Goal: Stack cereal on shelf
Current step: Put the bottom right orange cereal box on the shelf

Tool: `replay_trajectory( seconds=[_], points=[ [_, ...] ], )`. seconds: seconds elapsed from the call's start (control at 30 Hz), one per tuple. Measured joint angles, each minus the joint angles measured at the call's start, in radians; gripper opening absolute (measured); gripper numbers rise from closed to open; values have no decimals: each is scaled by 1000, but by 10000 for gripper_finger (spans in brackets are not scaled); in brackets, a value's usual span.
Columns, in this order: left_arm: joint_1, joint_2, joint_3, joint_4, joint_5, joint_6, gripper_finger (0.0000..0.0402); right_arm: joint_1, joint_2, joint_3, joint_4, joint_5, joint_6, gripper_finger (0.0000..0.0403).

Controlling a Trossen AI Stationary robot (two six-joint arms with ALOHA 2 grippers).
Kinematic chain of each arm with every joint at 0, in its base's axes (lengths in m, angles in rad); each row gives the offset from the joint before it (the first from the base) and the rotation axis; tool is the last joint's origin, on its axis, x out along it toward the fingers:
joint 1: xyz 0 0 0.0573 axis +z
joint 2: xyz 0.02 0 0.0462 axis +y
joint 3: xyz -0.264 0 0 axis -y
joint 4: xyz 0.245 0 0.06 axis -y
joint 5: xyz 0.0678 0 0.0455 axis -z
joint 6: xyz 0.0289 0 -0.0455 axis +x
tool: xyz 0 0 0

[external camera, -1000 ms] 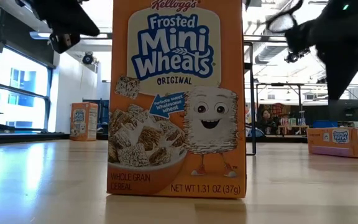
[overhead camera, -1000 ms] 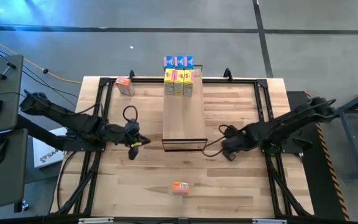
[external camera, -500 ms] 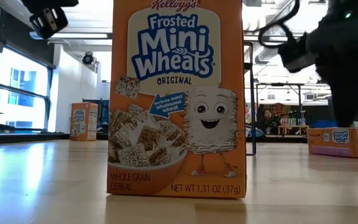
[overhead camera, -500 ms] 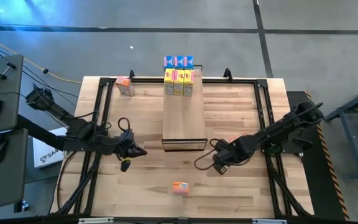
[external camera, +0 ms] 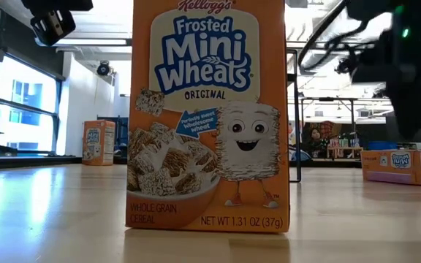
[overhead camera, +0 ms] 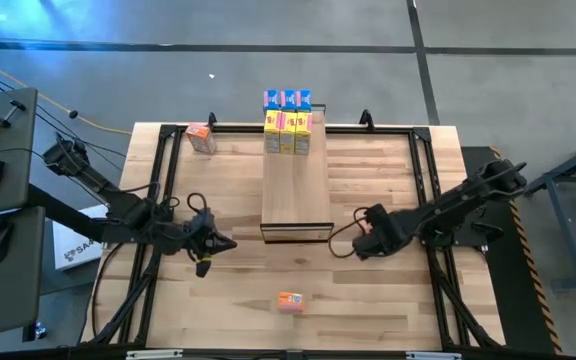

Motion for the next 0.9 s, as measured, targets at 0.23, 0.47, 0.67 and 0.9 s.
replay_trajectory(
  seconds=[0.23, 0.47, 0.67, 0.9],
  points=[
    [-4, 5, 0, 3, 0, -25, 0, -2, -2, -84, 215, -65, -35, 0],
    [-4, 5, 0, 3, 0, -25, 0, 81, 0, -36, 449, -187, -153, 0],
    [-4, 5, 0, 2, 0, -28, 0, 166, 0, 86, 516, -147, -217, 0],
    [-4, 40, 0, 4, 0, -36, 0, 244, -5, 251, 46, 44, 39, 0]
  ],
)
